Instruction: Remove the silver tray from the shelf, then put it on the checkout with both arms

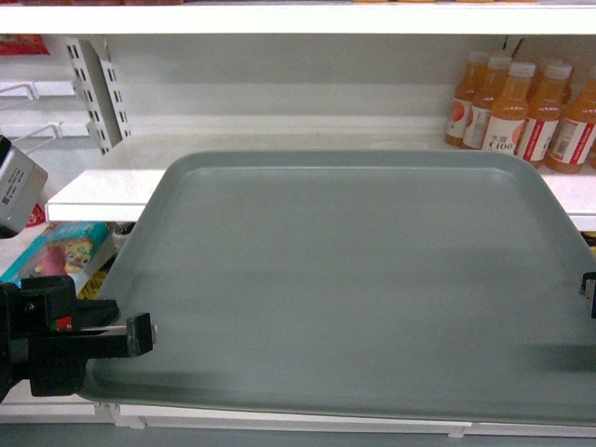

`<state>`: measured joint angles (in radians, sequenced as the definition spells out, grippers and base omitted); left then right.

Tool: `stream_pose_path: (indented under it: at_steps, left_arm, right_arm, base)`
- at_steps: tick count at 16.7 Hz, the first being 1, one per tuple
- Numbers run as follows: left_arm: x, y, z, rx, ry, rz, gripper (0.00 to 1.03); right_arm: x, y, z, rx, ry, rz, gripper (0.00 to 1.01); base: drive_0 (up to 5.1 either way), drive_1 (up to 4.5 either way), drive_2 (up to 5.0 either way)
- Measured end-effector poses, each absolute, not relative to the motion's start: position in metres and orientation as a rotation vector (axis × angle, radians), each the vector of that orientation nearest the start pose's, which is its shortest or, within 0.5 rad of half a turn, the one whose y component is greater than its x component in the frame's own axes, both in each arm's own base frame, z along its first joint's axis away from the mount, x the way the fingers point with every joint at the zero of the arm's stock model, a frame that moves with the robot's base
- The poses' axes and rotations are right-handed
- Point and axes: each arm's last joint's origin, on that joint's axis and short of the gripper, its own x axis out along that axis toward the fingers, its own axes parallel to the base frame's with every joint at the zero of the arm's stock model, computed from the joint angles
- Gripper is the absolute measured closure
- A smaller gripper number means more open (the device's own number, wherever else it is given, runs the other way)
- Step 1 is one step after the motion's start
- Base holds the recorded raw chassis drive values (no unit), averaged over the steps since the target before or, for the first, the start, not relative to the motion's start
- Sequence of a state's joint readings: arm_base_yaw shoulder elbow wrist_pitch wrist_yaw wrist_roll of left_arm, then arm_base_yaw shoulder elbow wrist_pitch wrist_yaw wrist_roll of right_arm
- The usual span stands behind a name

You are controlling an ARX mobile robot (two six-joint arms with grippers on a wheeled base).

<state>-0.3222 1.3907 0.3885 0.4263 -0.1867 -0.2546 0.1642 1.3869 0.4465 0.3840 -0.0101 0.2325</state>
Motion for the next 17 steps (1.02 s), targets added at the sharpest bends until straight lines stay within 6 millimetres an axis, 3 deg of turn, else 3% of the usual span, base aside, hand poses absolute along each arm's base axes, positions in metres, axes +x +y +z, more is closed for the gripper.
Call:
stream_pose_path:
  at_steps: [17]
  left_arm:
    - [0.2256,-0.0692,0.1367,-0.103,0.569,-0.058,1.0]
  right_arm:
    - [0.2437,0.0409,0.1501,0.184,0.567,0.109,0.99]
  base:
    - [0.1,-3.95,4.1]
